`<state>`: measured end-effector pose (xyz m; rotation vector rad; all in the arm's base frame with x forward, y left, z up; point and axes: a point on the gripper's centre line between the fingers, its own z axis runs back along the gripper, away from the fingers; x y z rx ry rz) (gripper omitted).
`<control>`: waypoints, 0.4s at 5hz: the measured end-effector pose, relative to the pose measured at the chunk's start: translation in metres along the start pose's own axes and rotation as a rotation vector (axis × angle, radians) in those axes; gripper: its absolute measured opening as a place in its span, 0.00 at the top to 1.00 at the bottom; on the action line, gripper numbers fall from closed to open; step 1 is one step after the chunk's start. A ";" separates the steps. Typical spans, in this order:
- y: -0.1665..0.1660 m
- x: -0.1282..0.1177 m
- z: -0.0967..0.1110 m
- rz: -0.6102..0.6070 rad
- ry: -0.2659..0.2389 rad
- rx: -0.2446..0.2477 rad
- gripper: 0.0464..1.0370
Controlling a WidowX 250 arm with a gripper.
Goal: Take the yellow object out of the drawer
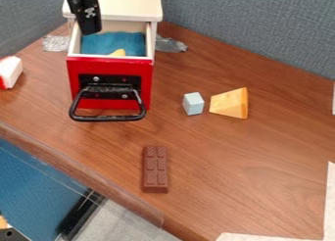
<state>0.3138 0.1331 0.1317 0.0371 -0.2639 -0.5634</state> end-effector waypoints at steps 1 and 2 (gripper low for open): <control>0.007 0.004 -0.012 0.061 -0.002 -0.003 0.04; 0.008 0.010 -0.019 0.085 -0.018 0.007 0.04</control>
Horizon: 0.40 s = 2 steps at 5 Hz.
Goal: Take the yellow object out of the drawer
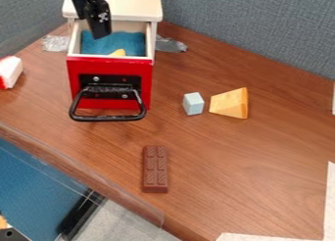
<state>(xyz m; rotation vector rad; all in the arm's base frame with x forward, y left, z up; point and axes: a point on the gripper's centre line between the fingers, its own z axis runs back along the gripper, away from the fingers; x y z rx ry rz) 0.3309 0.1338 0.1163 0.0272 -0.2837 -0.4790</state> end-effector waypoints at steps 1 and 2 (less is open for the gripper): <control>-0.010 0.006 -0.009 -0.004 -0.007 0.003 0.04; -0.019 0.009 -0.018 0.002 -0.019 0.002 0.04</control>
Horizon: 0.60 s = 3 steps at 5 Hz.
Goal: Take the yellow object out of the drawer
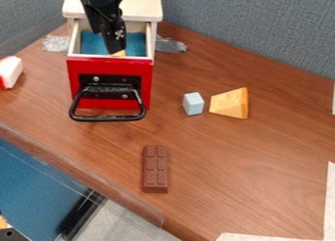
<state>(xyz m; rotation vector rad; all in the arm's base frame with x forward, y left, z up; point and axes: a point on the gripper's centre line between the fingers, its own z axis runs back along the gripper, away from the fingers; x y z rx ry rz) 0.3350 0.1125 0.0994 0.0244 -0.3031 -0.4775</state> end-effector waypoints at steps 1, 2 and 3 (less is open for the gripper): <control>-0.005 0.004 -0.006 -0.003 -0.018 0.015 0.04; -0.006 0.004 -0.011 -0.003 -0.028 0.035 0.04; -0.004 0.005 -0.011 -0.004 -0.037 0.048 0.04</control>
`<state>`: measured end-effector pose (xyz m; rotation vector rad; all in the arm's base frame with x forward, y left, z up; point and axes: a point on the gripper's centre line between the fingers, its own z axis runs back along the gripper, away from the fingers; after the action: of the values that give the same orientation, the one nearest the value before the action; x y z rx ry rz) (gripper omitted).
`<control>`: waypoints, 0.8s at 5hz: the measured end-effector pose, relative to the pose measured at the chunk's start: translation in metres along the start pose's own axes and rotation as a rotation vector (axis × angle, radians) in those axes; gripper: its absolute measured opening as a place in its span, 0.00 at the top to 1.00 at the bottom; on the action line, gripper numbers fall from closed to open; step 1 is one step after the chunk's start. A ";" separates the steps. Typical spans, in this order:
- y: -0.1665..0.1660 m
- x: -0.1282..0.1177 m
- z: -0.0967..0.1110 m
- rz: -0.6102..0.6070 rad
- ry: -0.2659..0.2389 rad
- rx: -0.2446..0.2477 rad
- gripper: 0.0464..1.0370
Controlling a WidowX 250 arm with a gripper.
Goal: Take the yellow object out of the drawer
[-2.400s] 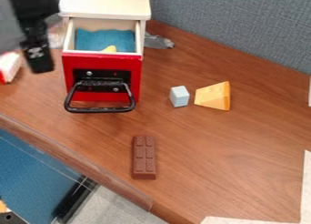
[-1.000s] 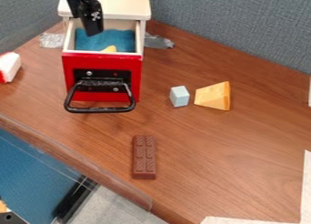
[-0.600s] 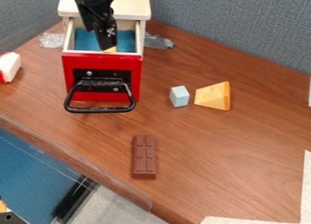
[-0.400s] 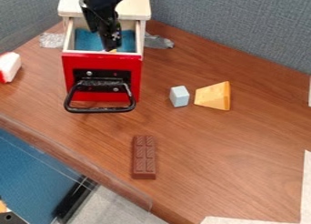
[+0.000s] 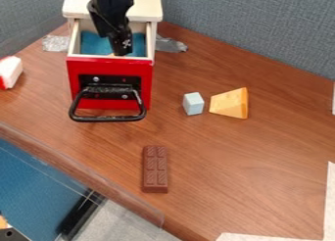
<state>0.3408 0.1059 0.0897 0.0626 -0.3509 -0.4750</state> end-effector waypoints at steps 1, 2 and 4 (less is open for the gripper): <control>0.000 0.001 0.000 0.000 -0.005 -0.002 0.04; -0.003 -0.002 -0.003 -0.002 -0.005 -0.007 0.04; -0.017 -0.009 -0.004 -0.026 0.001 -0.019 0.04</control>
<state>0.3270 0.0947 0.0801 0.0487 -0.3453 -0.5045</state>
